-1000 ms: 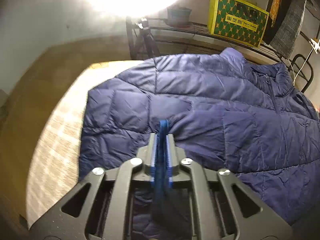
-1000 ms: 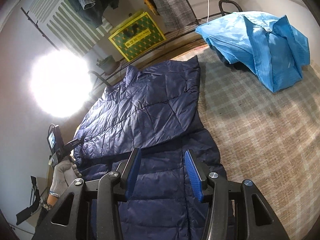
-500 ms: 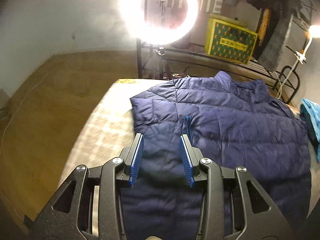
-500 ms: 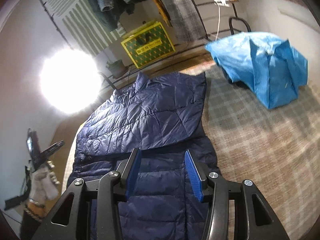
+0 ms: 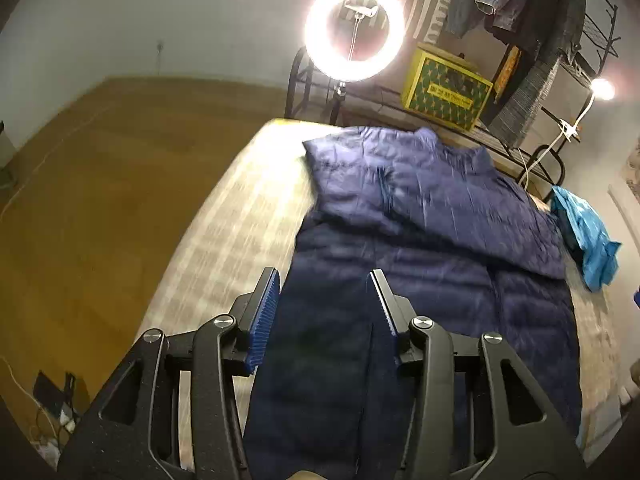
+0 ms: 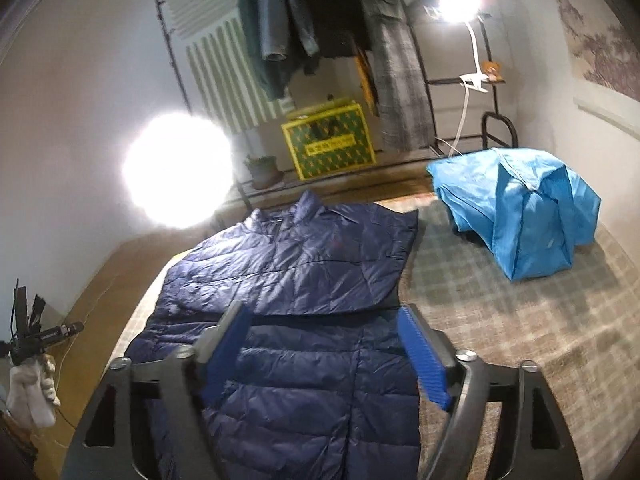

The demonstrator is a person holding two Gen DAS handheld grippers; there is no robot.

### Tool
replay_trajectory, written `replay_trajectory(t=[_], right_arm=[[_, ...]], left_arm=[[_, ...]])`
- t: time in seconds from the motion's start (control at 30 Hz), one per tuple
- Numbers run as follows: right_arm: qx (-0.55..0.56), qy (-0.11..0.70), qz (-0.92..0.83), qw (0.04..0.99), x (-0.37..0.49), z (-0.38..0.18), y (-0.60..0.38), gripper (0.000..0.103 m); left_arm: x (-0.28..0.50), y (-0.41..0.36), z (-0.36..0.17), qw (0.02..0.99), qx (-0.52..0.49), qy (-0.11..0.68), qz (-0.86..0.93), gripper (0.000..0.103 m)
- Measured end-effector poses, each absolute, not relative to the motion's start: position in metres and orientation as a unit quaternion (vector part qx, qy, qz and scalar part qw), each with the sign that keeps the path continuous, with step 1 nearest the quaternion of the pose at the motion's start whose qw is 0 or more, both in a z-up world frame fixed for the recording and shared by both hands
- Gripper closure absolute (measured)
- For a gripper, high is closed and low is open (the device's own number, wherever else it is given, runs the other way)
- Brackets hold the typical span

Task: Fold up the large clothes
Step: 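Release the folded side with the left gripper and reposition both tools, then grasp the jacket hem with both grippers and lift it toward the collar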

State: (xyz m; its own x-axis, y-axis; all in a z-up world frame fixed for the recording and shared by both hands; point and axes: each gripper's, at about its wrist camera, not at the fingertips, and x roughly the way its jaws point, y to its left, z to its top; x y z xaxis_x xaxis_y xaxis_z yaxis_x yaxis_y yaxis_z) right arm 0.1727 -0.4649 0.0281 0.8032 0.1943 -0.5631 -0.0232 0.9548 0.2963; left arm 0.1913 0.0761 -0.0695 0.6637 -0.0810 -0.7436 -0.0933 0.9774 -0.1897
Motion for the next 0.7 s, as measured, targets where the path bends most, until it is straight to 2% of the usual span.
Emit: replay_trajectory(t=[0.07, 0.1, 0.17, 0.4, 0.5, 0.6, 0.7], right_arm=[[0.121, 0.295, 0.061, 0.946, 0.161, 0.027, -0.46, 0.014], [0.113, 0.293, 0.062, 0.947, 0.157, 0.026, -0.459, 0.009], [0.087, 0.294, 0.069, 0.949, 0.145, 0.021, -0.455, 0.0], [0.043, 0.341, 0.087, 0.935, 0.101, 0.001, -0.457, 0.0], [0.078, 0.374, 0.096, 0.919, 0.081, -0.012, -0.47, 0.001], [0.108, 0.408, 0.102, 0.901, 0.059, -0.036, -0.487, 0.007], [0.133, 0.443, 0.098, 0.881, 0.034, -0.066, -0.501, 0.009]], left_arm=[[0.17, 0.084, -0.074, 0.903, -0.117, 0.415, 0.0, 0.051], [0.157, 0.089, -0.079, 0.9, -0.125, 0.418, -0.002, 0.046], [0.137, 0.095, -0.089, 0.892, -0.139, 0.43, -0.006, 0.046], [0.081, 0.121, -0.132, 0.854, -0.202, 0.479, -0.025, 0.046], [0.068, 0.131, -0.155, 0.828, -0.247, 0.501, -0.036, 0.046], [0.055, 0.131, -0.176, 0.81, -0.266, 0.522, -0.043, 0.046], [0.044, 0.132, -0.197, 0.792, -0.28, 0.541, -0.047, 0.046]])
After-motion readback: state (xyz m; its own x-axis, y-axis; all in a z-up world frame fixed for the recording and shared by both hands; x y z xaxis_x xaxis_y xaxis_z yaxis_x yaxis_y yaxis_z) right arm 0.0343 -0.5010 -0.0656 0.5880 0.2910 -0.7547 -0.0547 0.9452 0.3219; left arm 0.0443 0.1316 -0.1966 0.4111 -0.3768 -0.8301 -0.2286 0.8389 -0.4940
